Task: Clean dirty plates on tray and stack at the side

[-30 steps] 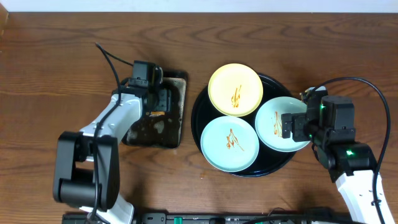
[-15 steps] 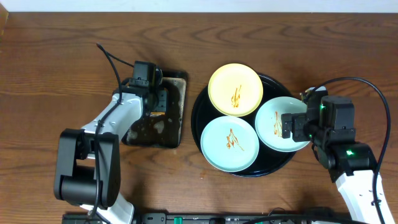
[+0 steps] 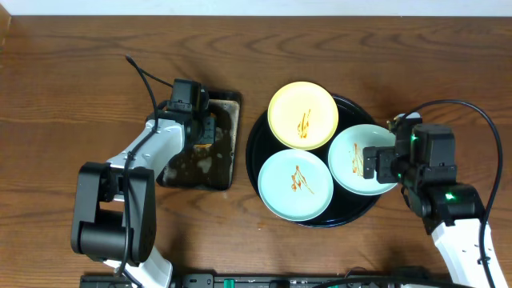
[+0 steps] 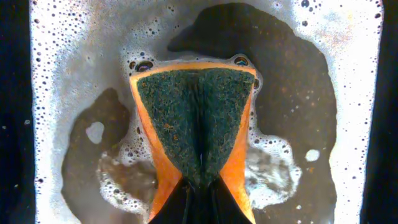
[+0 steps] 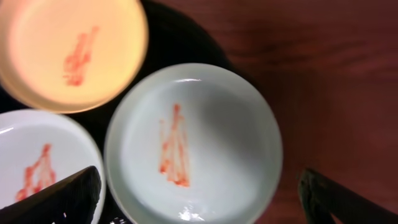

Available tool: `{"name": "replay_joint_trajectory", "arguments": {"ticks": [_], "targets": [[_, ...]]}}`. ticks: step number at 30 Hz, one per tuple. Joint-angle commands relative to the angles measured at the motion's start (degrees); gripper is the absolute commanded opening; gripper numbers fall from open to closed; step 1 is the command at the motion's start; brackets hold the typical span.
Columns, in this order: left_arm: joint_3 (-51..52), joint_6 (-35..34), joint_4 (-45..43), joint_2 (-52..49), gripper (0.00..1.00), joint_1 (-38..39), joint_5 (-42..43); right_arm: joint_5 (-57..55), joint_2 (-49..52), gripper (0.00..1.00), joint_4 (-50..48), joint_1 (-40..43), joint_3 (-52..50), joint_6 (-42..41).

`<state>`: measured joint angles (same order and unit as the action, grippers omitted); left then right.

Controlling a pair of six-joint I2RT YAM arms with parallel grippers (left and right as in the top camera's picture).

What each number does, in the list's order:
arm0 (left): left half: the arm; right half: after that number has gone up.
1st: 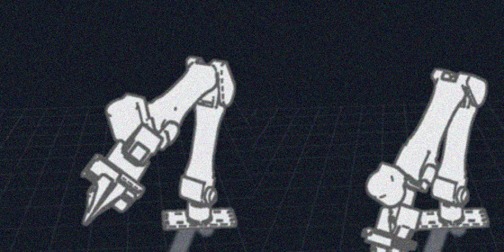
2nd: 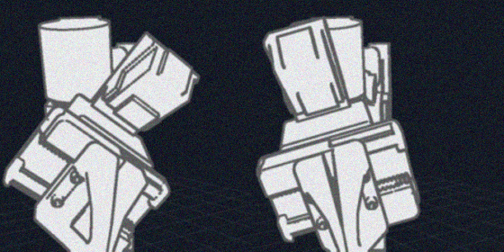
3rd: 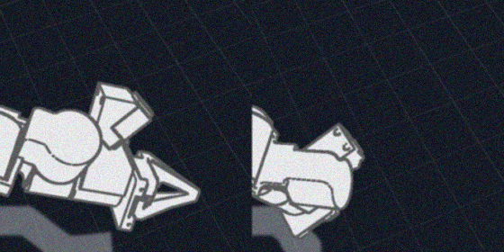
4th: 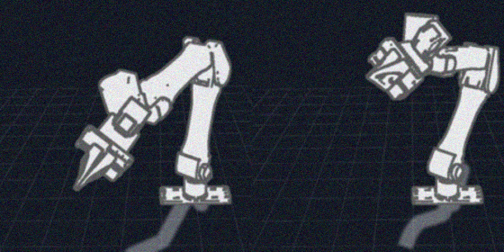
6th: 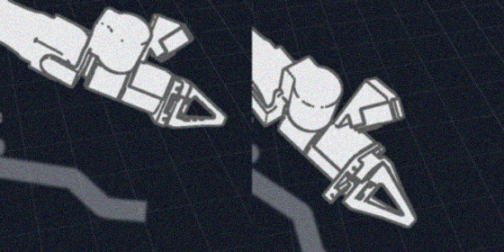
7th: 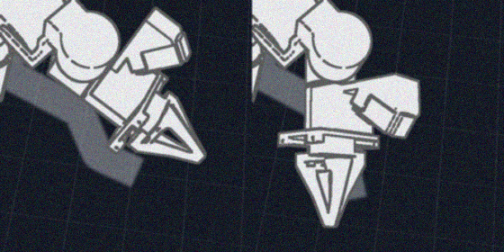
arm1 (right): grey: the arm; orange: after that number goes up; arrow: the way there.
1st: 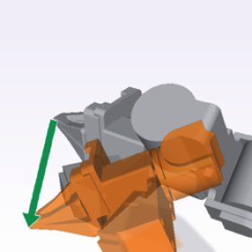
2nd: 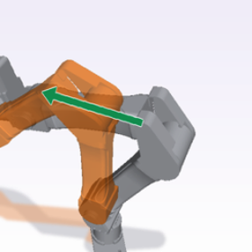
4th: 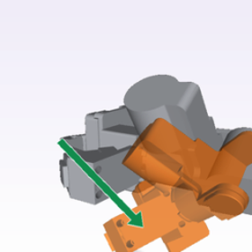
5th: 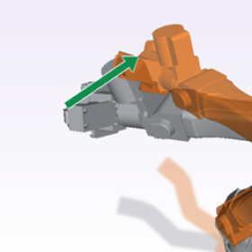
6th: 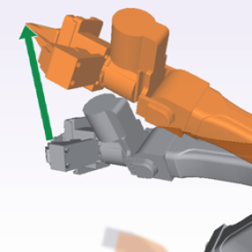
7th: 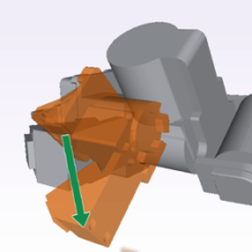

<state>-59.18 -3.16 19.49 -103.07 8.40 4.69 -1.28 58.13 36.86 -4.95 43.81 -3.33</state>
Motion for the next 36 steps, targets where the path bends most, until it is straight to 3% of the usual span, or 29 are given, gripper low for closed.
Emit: {"name": "replay_joint_trajectory", "arguments": {"ticks": [1,13,18,23,30,36], "targets": [[-1.0,-0.2,0.9,0.8,0.08,0.0,-0.3,-7.2,0.1,0.99,-0.3,-0.3,1.1,-5.4],[-1.0,-0.5,4.3,13.2,0.08,0.0,-0.2,8.0,7.0,0.98,-0.5,13.9,1.1,-1.9],[-1.0,-1.9,6.4,13.5,0.08,0.0,-0.2,8.2,14.0,0.72,-2.0,17.9,1.1,-1.9],[-1.0,-1.9,6.8,13.5,0.08,0.0,-0.2,8.8,19.5,0.63,-3.9,18.6,1.1,-1.9],[-1.0,-1.9,7.1,13.5,0.08,0.0,-0.2,8.9,26.0,0.37,-5.4,18.6,1.1,-1.9],[-1.0,-1.9,7.5,13.5,0.08,0.0,-0.2,8.9,28.2,0.32,-6.5,18.6,1.1,-1.9]]}}
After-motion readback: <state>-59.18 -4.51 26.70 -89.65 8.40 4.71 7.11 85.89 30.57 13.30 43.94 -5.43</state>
